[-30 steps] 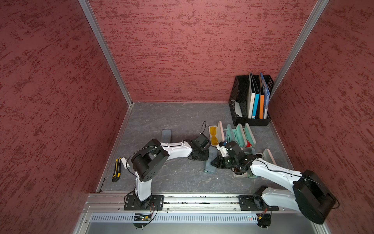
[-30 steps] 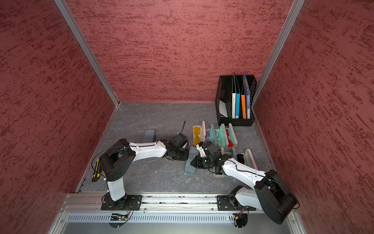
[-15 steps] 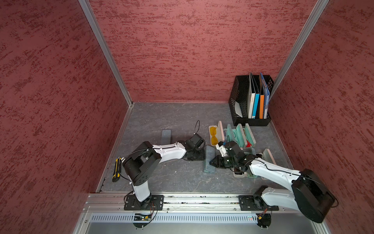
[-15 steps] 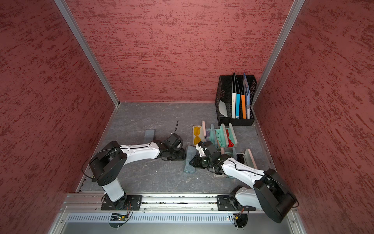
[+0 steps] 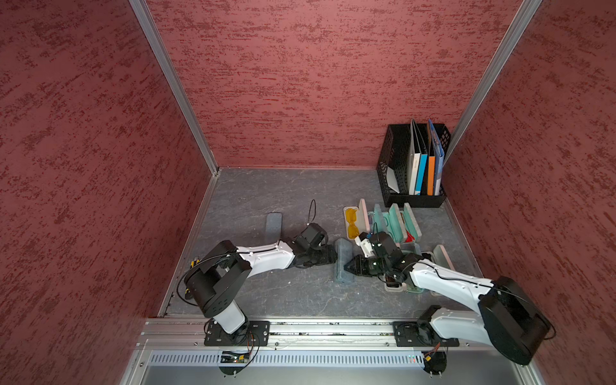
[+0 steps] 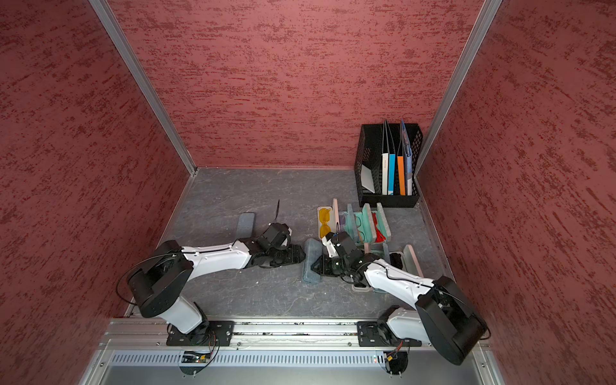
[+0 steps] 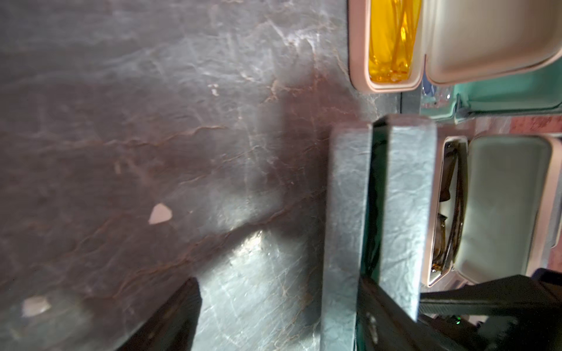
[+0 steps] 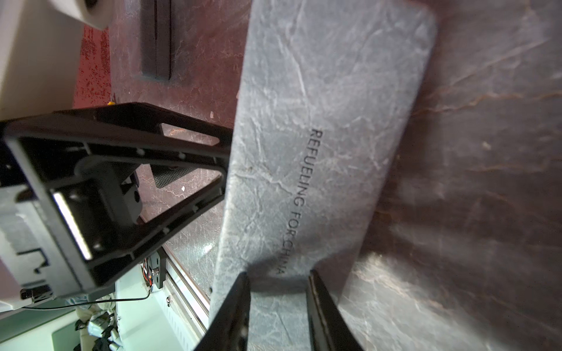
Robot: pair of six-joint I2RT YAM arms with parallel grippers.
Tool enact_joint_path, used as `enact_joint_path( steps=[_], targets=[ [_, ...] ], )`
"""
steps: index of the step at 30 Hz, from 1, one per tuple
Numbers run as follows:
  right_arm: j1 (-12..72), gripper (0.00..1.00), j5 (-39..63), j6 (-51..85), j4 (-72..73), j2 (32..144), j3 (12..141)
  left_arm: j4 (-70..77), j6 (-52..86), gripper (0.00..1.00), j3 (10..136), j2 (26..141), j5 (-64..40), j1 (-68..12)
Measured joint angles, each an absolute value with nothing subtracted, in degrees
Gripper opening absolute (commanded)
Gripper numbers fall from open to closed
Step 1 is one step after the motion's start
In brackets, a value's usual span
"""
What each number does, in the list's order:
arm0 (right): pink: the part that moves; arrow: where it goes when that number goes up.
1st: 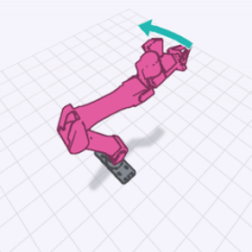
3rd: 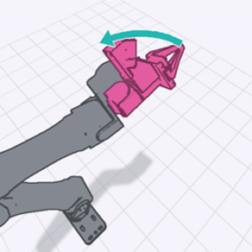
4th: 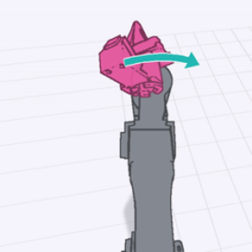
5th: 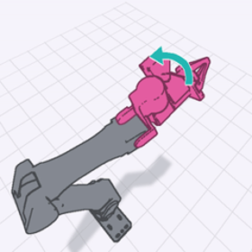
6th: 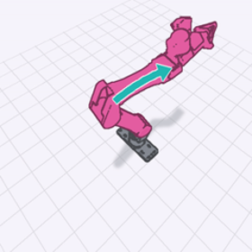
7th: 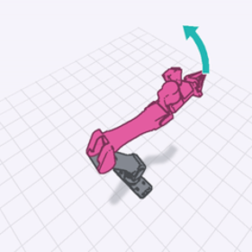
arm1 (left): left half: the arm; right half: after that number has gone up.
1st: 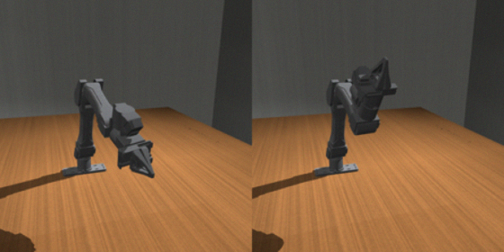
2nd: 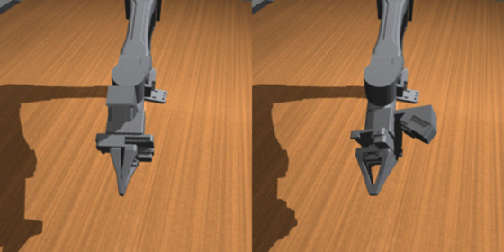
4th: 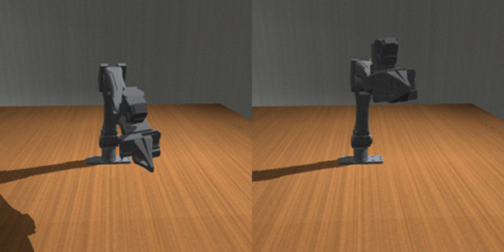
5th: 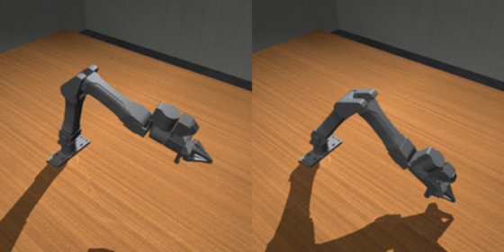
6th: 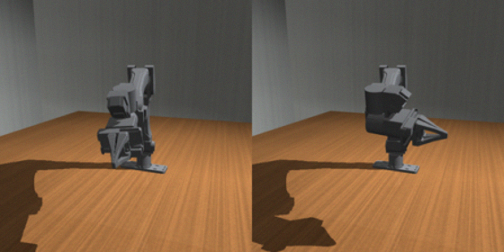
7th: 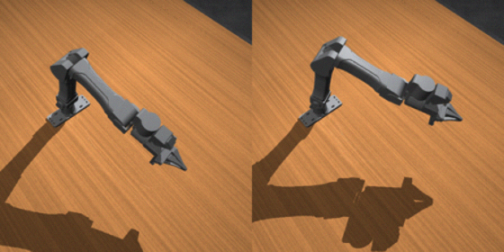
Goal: Close the glasses case
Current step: Close the glasses case at the center of the board.
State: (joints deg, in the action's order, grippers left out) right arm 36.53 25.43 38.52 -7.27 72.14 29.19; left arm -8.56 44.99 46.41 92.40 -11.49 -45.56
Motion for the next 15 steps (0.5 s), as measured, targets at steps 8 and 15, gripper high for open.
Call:
enact_joint_path(
  steps=[8,15],
  targets=[
    [36.6,0.37,25.3,39.1,-7.1,74.2,28.9,-3.3,48.4,1.00,42.3,84.0,-11.2,-45.5],
    [36.6,0.67,24.9,39.4,-7.9,72.8,28.7,-4.7,48.6,1.00,42.9,82.4,-10.5,-46.7]
  ],
)
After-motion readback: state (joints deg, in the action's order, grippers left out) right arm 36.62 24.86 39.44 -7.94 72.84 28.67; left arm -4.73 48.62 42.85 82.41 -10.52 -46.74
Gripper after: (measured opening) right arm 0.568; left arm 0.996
